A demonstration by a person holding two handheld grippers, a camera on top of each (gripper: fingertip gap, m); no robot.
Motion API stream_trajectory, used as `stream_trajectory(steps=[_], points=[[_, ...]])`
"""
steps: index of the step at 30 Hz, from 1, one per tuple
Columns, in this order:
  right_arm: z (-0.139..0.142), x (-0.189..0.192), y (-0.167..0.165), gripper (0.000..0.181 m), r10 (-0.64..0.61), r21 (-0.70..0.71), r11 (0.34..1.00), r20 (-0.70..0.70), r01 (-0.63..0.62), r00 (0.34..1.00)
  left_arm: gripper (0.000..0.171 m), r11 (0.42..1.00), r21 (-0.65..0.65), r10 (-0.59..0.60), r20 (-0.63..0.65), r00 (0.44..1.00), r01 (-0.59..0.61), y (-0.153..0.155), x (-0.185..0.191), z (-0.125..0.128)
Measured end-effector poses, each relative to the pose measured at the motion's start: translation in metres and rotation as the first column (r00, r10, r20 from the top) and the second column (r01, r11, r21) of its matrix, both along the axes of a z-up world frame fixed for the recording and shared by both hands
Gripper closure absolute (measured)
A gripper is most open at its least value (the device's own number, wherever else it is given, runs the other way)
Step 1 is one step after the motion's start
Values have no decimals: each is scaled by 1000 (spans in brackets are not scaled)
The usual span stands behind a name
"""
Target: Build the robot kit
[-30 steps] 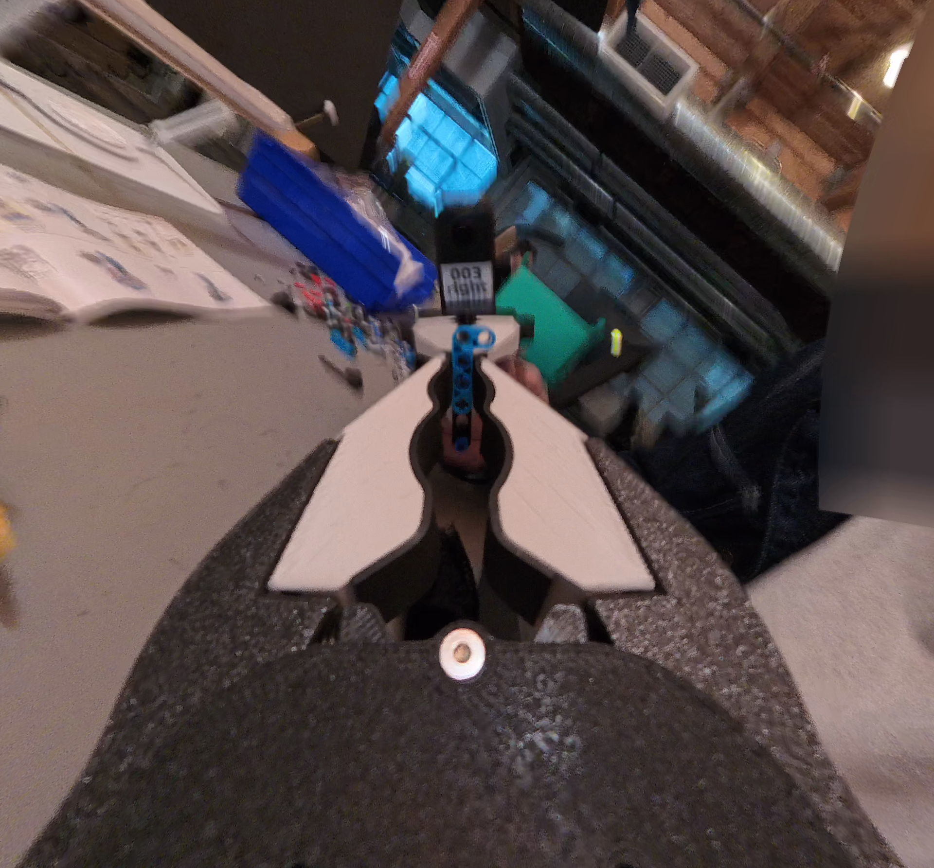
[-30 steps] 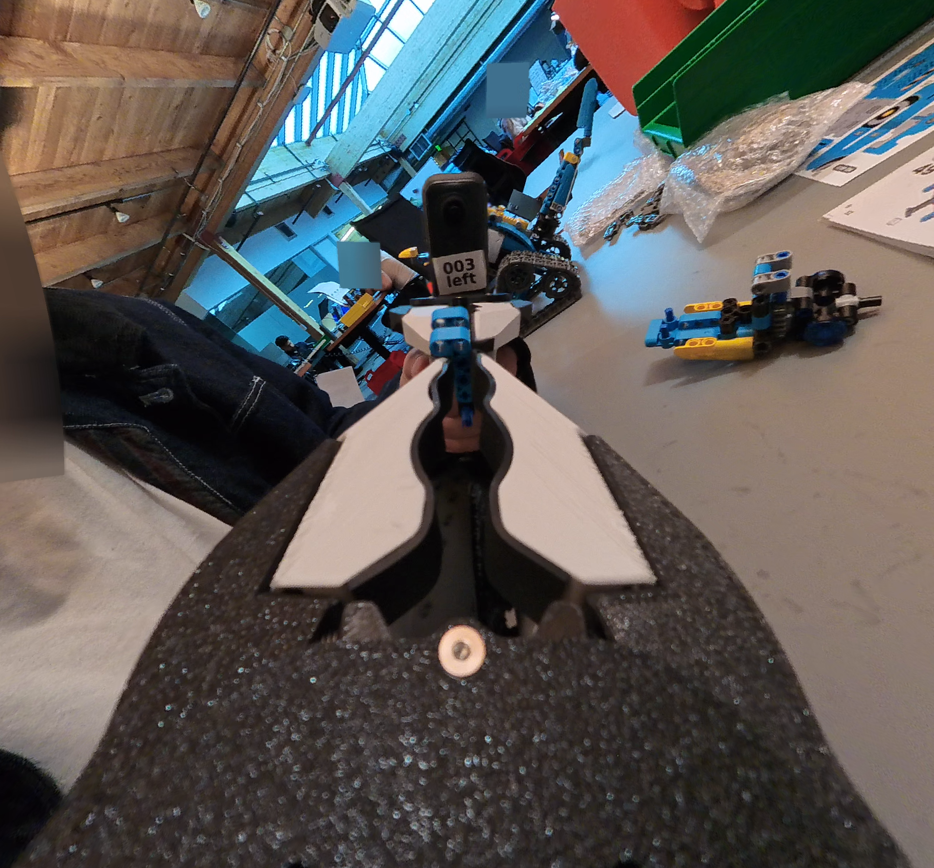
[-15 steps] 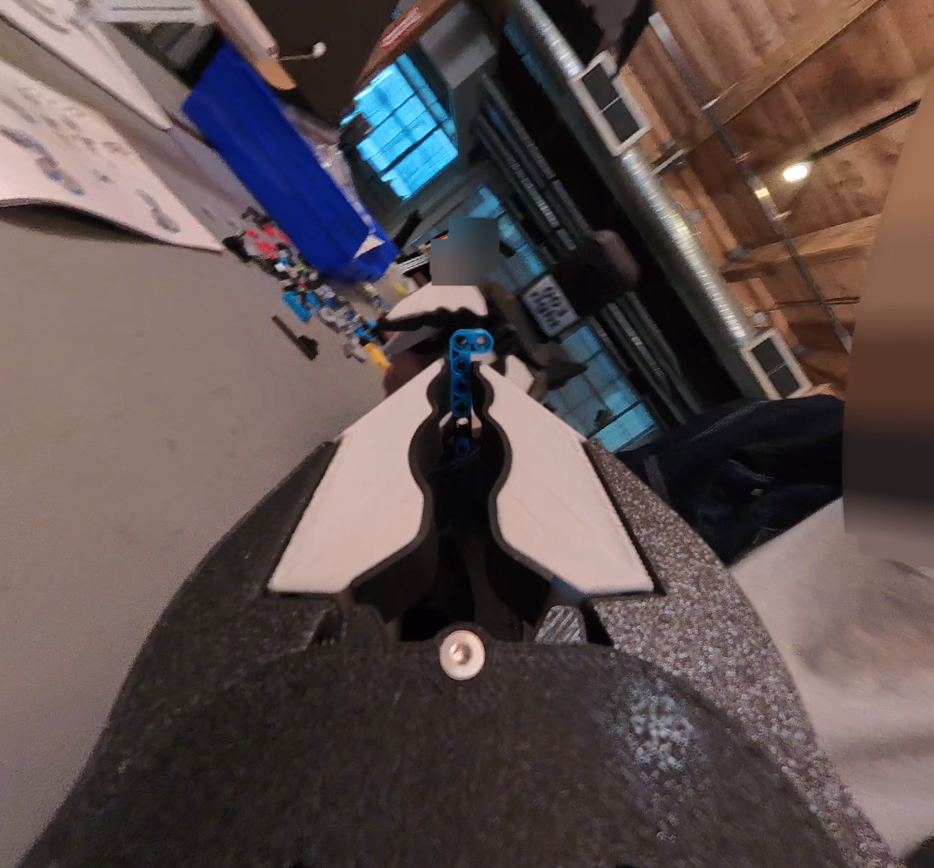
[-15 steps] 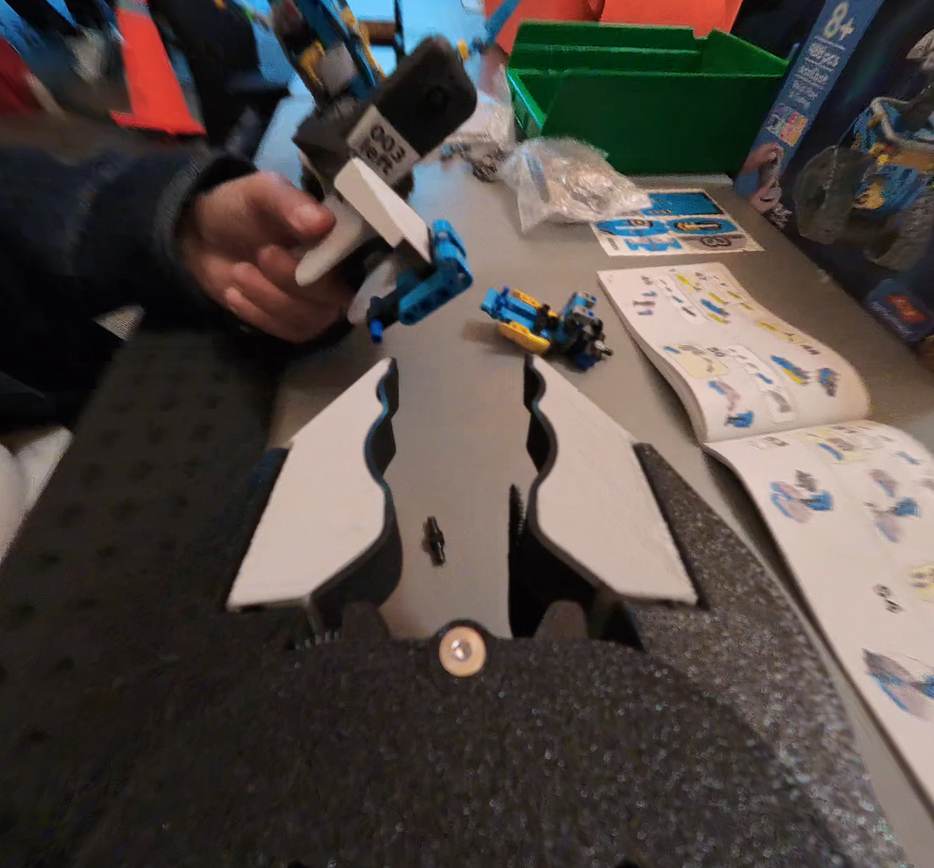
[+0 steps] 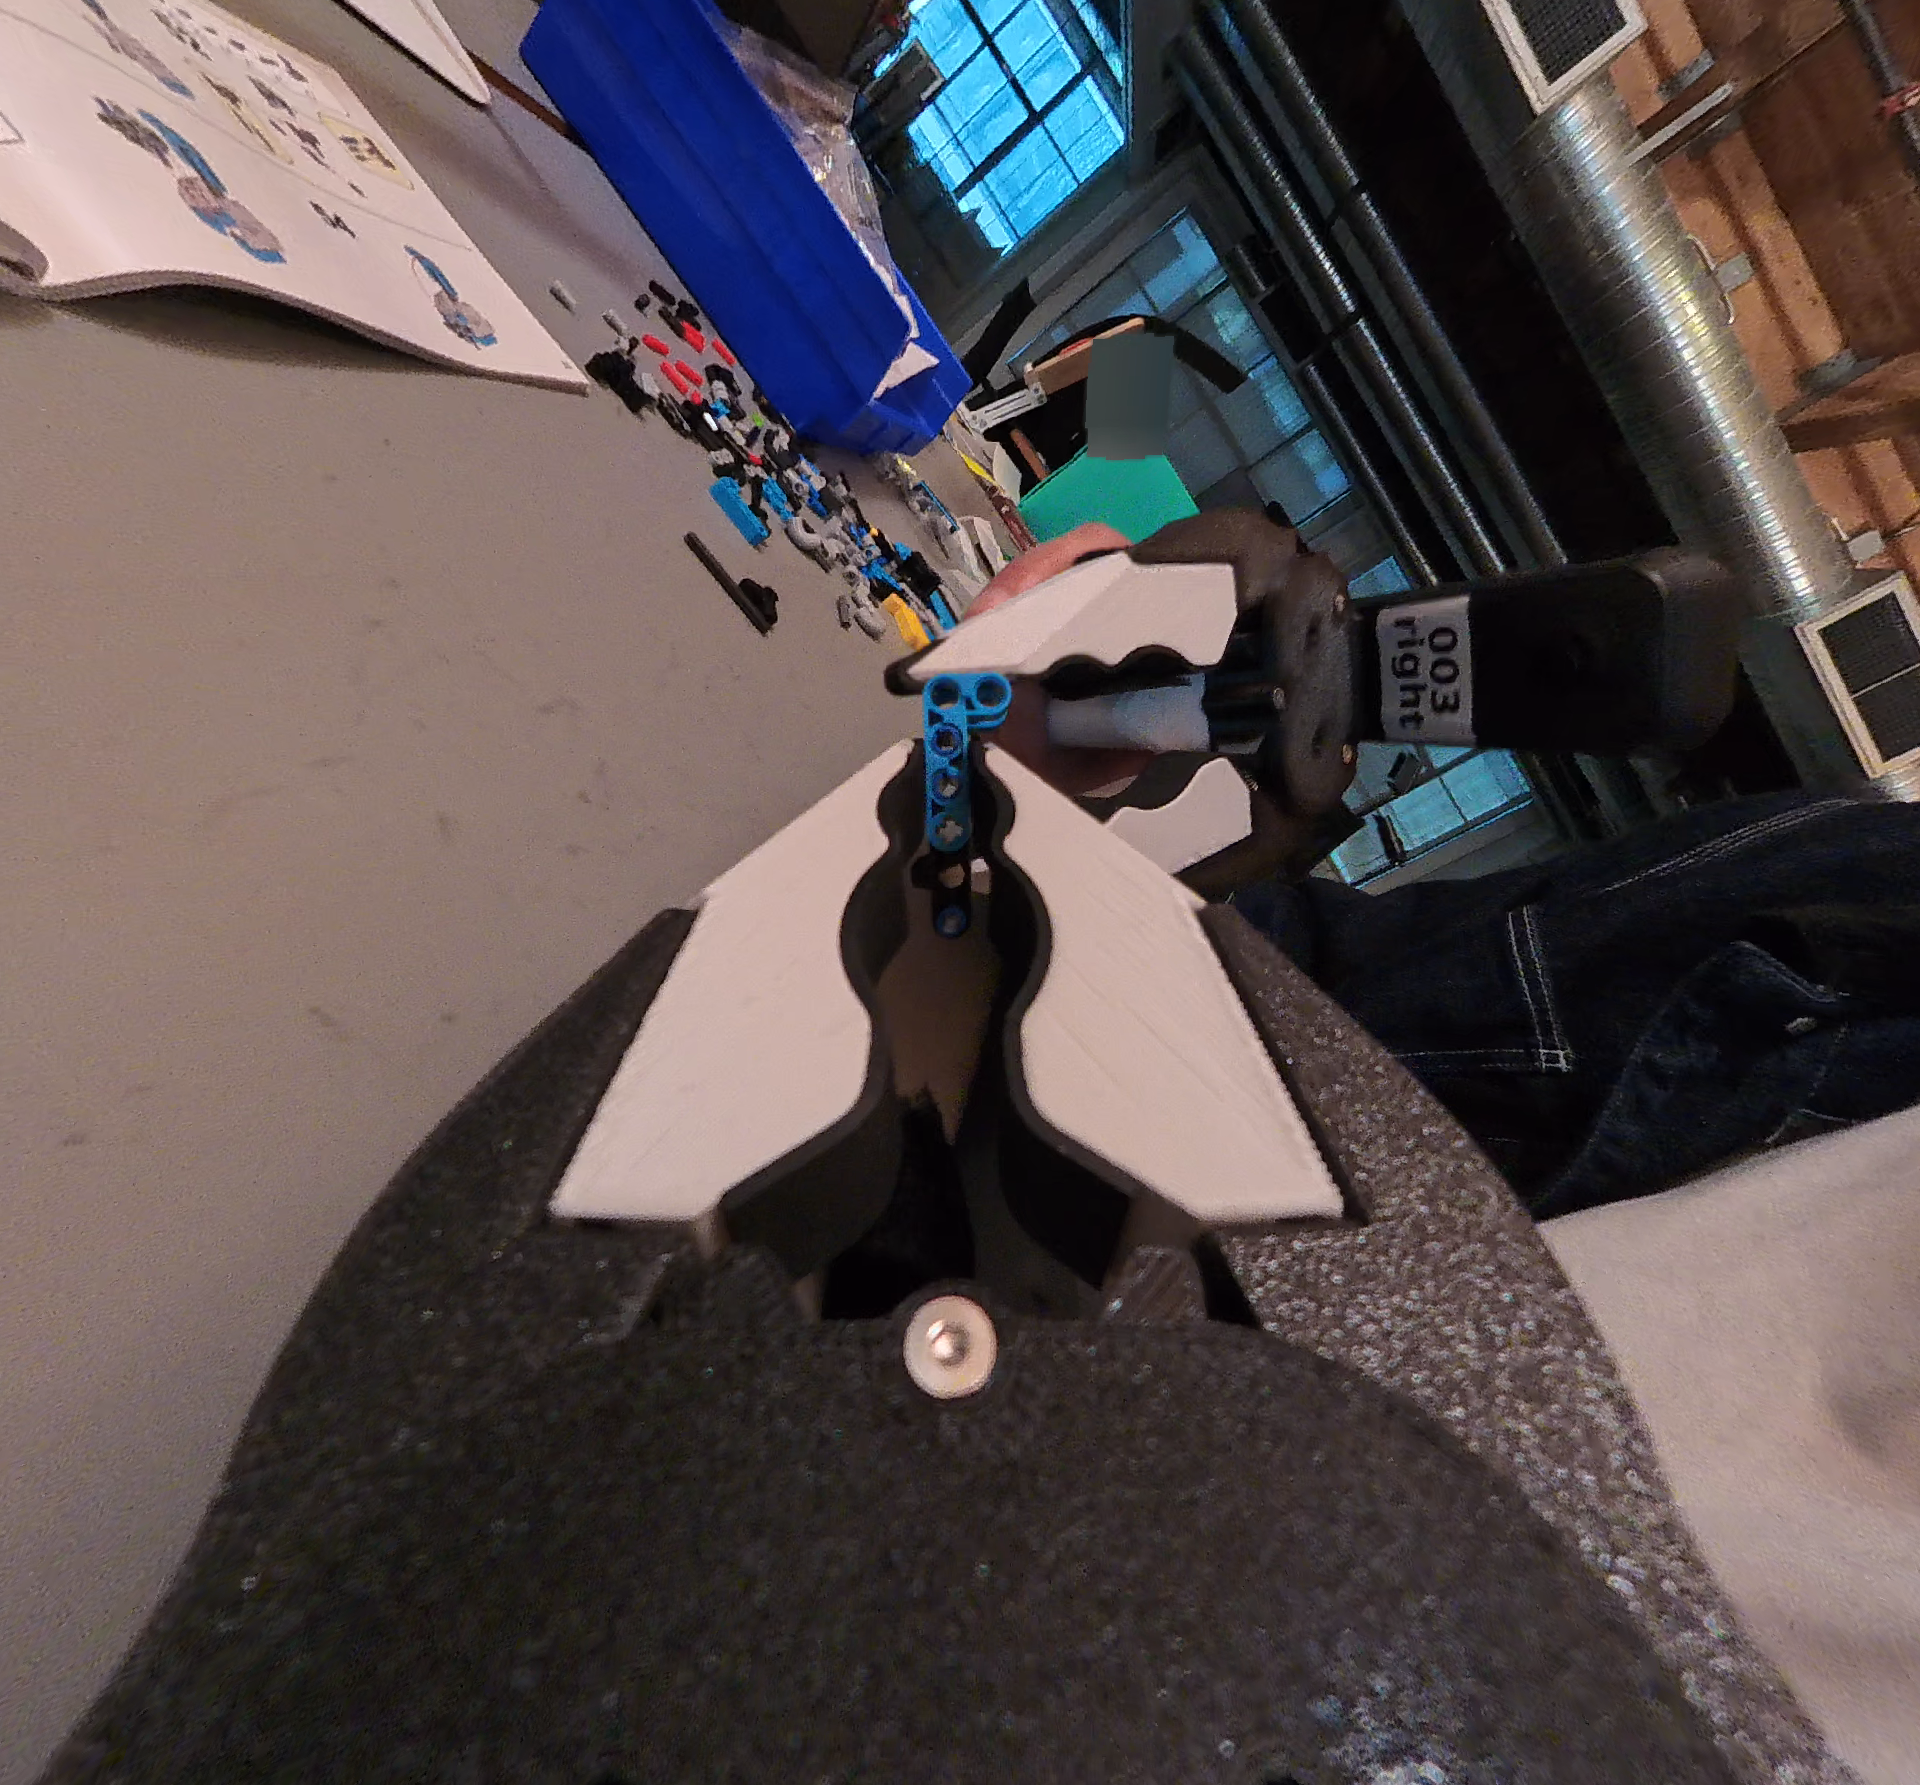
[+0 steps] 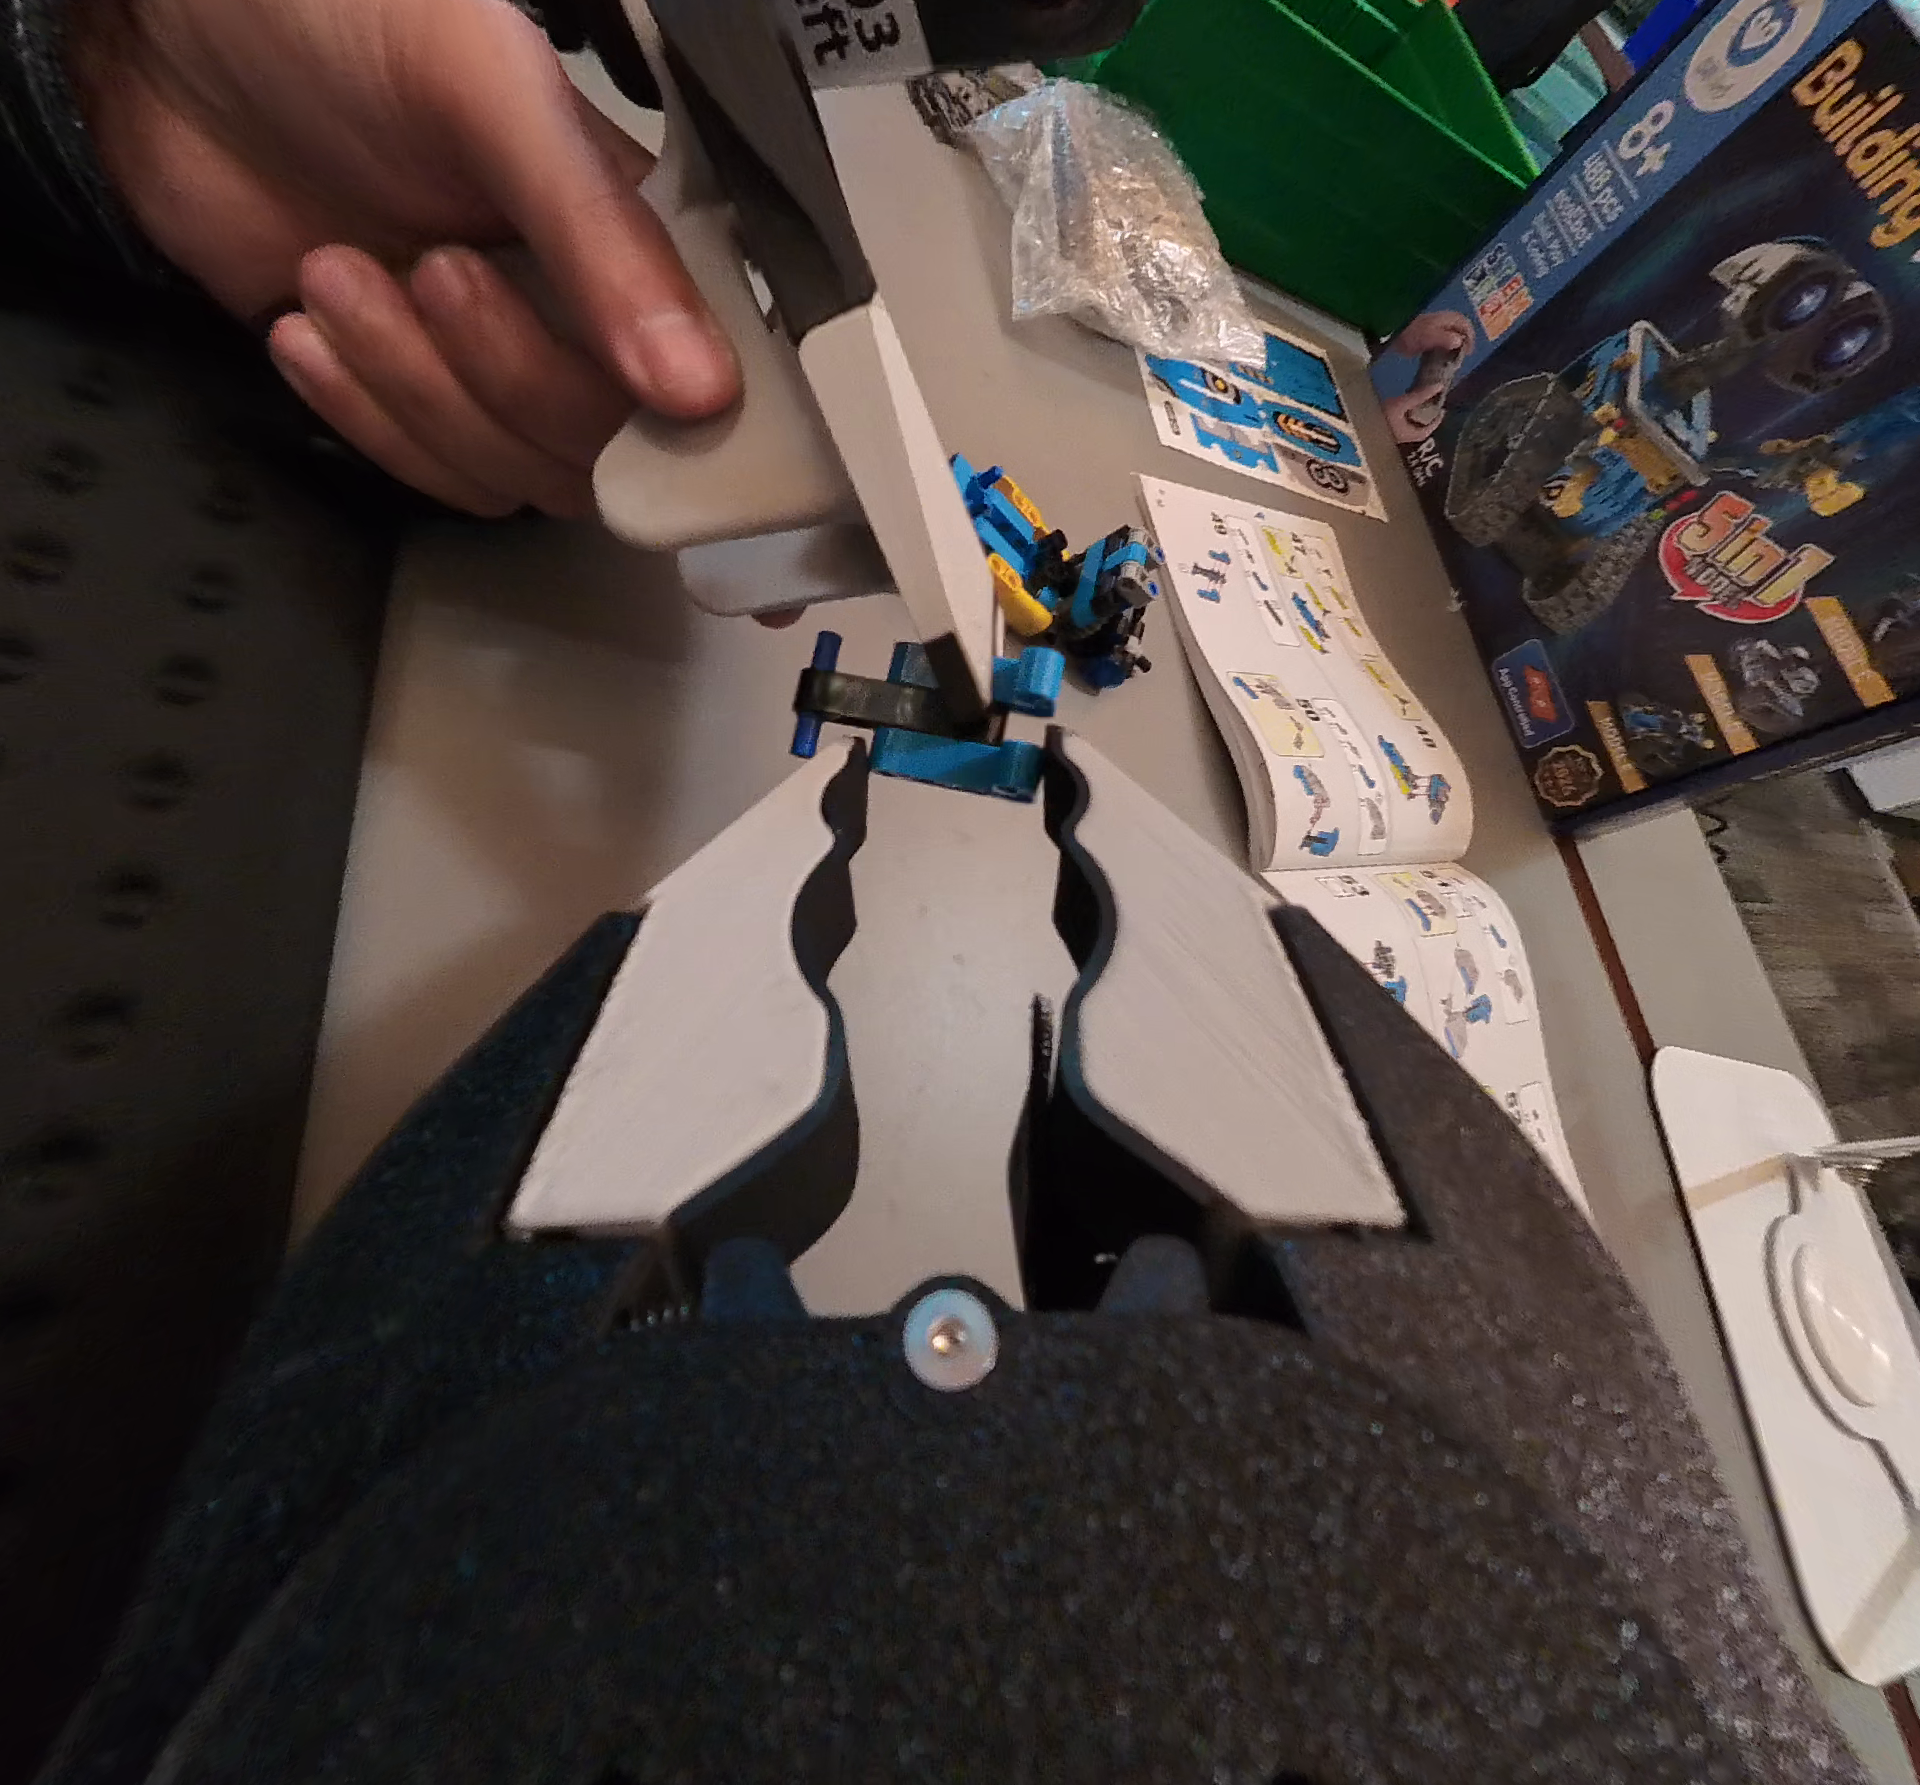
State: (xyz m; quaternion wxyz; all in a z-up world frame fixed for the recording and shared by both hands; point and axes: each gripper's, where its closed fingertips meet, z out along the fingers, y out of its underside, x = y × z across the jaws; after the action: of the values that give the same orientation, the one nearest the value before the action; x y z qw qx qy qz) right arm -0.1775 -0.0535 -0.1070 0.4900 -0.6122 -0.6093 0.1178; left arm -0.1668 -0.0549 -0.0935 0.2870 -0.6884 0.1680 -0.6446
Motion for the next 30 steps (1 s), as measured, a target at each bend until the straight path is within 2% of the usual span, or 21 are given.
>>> stream_trajectory(steps=[4, 9, 12, 16, 18, 20, 21, 23, 24, 25, 26, 27, 29, 30], points=[[-1, 4, -5, 149, 36, -112, 993, -26, -38, 999, 163, 998, -4, -59, -6, 998, 59, -8, 4, -1], [4, 10, -9, 149, 73, -59, 995, -26, -75, 997, 165, 994, 57, -93, -29, 995, 94, -16, 5, 2], [9, 11, -14, 150, 102, -52, 993, -35, -104, 994, 165, 991, 40, -125, 10, 992, 125, -19, 6, 5], [3, 9, -17, 149, 122, -93, 988, -46, -126, 991, 165, 995, 55, -80, 28, 996, 78, -12, 3, 9], [16, 4, -16, 149, 95, -136, 984, -173, -119, 980, 166, 995, 93, -47, 78, 996, 40, -9, -3, 19], [24, 5, -10, 136, 17, -324, 938, -325, -128, 946, 165, 993, 118, 5, 106, 994, -18, -4, -11, 25], [25, 4, -7, 124, -33, -452, 878, -393, -161, 919, 165, 991, 126, 26, 128, 991, -42, -2, -14, 29], [32, 0, -10, 129, -125, -660, 678, -537, -323, 834, 165, 985, 149, 62, 163, 985, -87, 1, -19, 36], [41, -3, -12, 138, -167, -693, 588, -609, -418, 775, 165, 985, 152, 58, 172, 983, -85, 1, -19, 37], [47, -5, -11, 146, -207, -701, 530, -652, -477, 729, 165, 985, 147, 59, 175, 983, -85, 0, -18, 37], [44, -9, -12, 152, -221, -713, 502, -653, -490, 725, 165, 985, 147, 60, 187, 981, -88, 0, -18, 39], [39, -13, -14, 152, -210, -722, 500, -637, -478, 741, 165, 986, 146, 54, 197, 979, -84, -1, -18, 40], [40, -18, -16, 164, -200, -709, 527, -640, -469, 742, 165, 986, 146, 53, 206, 977, -84, -1, -18, 41], [41, -17, -14, 174, -203, -693, 561, -645, -453, 737, 165, 985, 152, 50, 210, 976, -83, -2, -17, 43]])
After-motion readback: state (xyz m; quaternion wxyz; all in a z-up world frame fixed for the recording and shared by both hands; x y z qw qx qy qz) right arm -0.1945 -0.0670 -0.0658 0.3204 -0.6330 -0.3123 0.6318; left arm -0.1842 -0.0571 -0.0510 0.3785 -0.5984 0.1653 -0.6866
